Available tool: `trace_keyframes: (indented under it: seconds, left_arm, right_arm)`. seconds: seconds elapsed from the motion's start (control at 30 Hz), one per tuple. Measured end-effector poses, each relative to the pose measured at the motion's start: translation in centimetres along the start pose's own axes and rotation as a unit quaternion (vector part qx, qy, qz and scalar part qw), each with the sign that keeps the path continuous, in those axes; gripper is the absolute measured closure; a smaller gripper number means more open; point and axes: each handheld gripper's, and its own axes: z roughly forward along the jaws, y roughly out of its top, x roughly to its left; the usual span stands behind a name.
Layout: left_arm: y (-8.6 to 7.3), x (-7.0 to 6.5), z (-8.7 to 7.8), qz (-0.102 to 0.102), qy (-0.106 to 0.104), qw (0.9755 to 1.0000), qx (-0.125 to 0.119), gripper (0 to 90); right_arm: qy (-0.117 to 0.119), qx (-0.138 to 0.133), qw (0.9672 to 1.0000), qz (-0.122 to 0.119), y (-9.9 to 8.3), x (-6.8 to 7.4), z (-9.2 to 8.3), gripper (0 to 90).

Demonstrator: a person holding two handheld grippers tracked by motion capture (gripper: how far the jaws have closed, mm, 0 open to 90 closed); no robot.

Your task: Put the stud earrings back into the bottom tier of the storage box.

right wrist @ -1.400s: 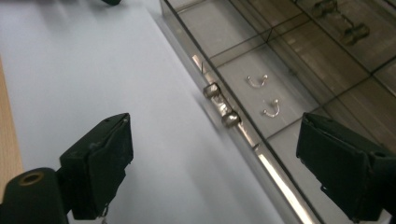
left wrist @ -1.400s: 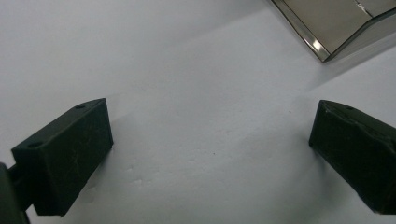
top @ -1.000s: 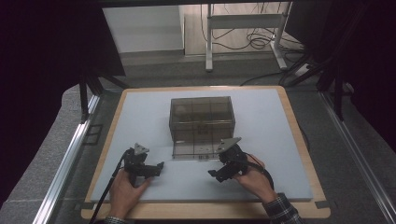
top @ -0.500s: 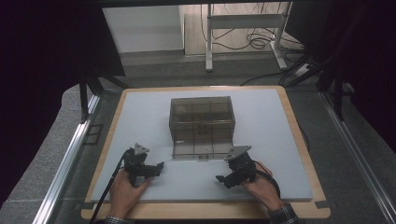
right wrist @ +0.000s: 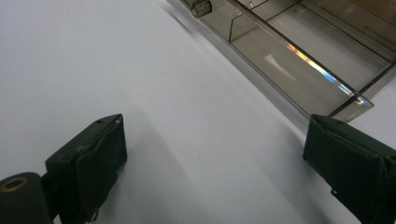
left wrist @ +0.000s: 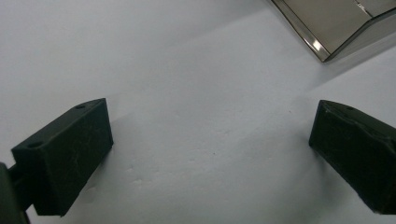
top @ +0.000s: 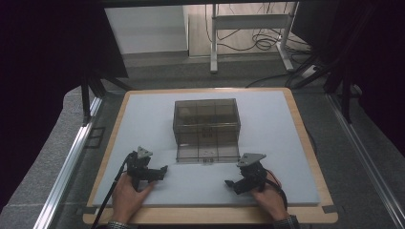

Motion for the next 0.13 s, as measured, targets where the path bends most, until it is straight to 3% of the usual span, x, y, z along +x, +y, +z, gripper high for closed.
trace_keyframes:
  seconds: [0.13]
  left_arm:
    - [0.0,0.0,0.02,0.0,0.0,1.0,-0.001,0.0]
  right_arm:
    - [0.0,-0.001,1.0,0.0,-0.02,-0.01,0.01,5.6]
